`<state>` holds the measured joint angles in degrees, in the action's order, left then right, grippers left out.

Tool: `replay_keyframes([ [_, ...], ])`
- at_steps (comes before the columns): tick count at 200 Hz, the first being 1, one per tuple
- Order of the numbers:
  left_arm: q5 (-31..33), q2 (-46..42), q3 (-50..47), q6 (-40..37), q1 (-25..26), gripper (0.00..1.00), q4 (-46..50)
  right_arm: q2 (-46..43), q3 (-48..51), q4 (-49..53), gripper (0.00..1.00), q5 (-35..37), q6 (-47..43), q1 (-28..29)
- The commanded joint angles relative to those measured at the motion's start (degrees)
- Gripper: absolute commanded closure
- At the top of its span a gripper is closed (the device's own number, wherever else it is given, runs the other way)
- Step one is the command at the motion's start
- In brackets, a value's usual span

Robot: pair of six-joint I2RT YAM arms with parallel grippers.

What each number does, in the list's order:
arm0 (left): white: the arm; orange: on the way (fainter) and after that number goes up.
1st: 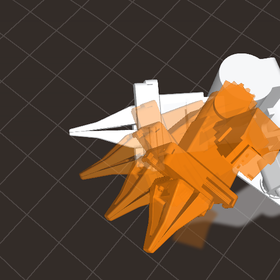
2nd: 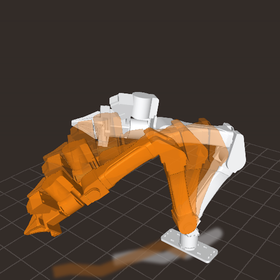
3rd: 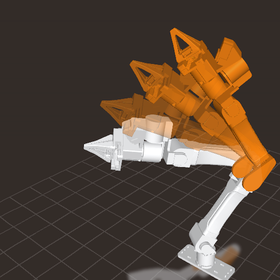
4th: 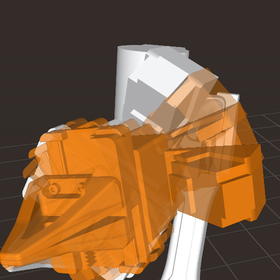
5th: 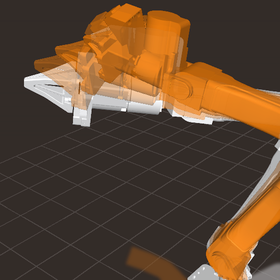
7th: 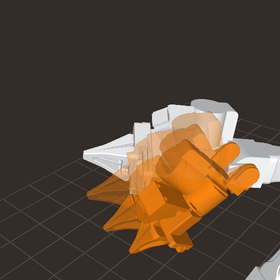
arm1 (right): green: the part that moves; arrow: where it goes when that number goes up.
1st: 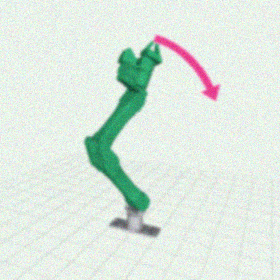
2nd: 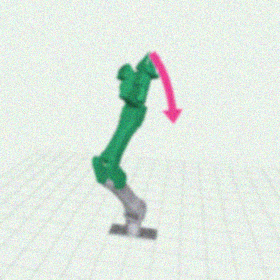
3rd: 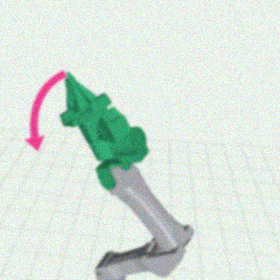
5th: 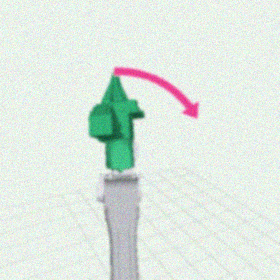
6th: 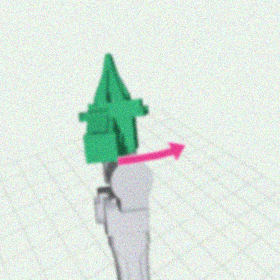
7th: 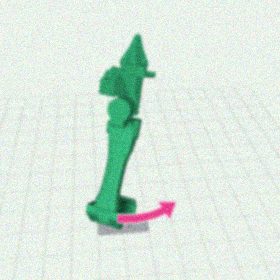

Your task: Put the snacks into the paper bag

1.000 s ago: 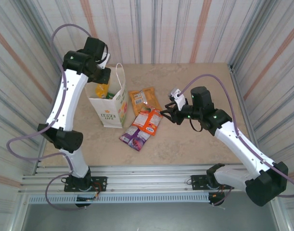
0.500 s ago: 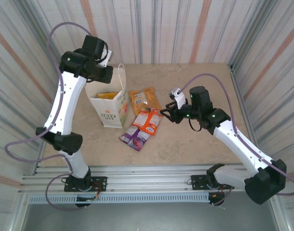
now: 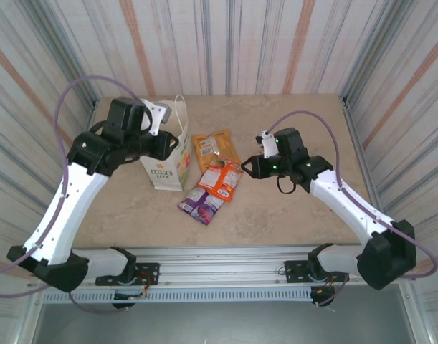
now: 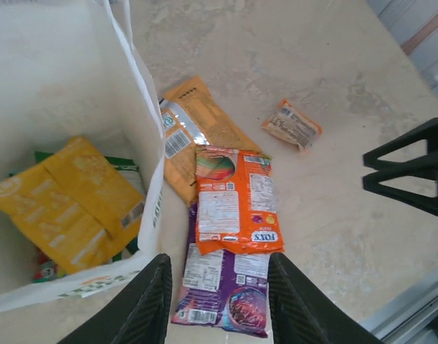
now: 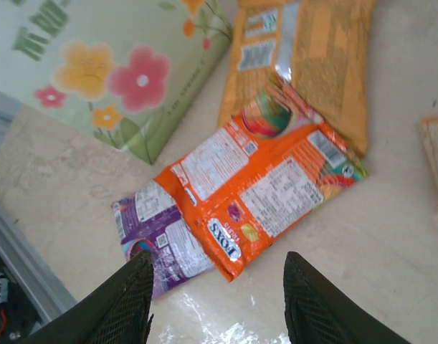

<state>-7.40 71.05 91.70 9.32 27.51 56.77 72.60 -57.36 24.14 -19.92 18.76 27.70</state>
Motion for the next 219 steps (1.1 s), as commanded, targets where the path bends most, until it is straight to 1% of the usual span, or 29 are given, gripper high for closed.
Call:
replay_keyframes([
  [1, -3.8, -3.0, -5.3, 5.0, 0.0, 0.60, -8.9, 3.6, -2.1, 3.6, 0.50, -0.5, 11.5, -0.4],
  [12, -4.1, -3.7, -6.6, 5.7, 0.0, 0.60, -9.2, 5.5, -1.4, 2.7, 0.50, -2.2, 16.0, -0.5],
  [24, -4.2, -4.0, -7.2, 6.0, 0.0, 0.60, -9.0, 7.4, 1.0, -1.0, 0.50, -4.2, 21.1, -0.8],
  [50, -5.3, -4.2, -7.3, 6.6, 0.1, 0.61, -9.0, 10.6, 9.1, -16.3, 0.50, -8.9, 33.4, -2.4],
  [72, -5.9, -4.3, -7.4, 6.8, 0.5, 0.61, -9.5, 12.9, 14.2, -27.2, 0.50, -9.0, 39.9, -3.2],
  [90, -6.3, -4.2, -7.9, 6.9, 0.7, 0.61, -9.9, 14.7, 16.7, -33.2, 0.50, -8.4, 42.7, -3.5],
  [124, -6.8, -4.0, -8.4, 7.6, 1.2, 0.62, -10.6, 18.9, 18.6, -39.3, 0.50, -8.3, 46.0, -3.5],
  [140, -6.8, -3.8, -8.3, 7.7, 2.0, 0.62, -11.0, 20.8, 20.3, -44.1, 0.50, -8.0, 47.8, -3.6],
  [145, -6.7, -3.8, -8.2, 7.7, 2.3, 0.62, -11.2, 21.4, 20.6, -45.8, 0.50, -8.0, 50.2, -3.6],
  [181, -6.5, -3.6, -8.0, 7.6, 2.5, 0.62, -11.3, 26.3, 22.6, -55.3, 0.50, -8.7, 54.6, -3.4],
  [219, -6.6, -3.4, -7.2, 7.6, 2.7, 0.62, -11.3, 29.5, 23.6, -60.9, 0.51, -8.2, 56.3, -2.8],
])
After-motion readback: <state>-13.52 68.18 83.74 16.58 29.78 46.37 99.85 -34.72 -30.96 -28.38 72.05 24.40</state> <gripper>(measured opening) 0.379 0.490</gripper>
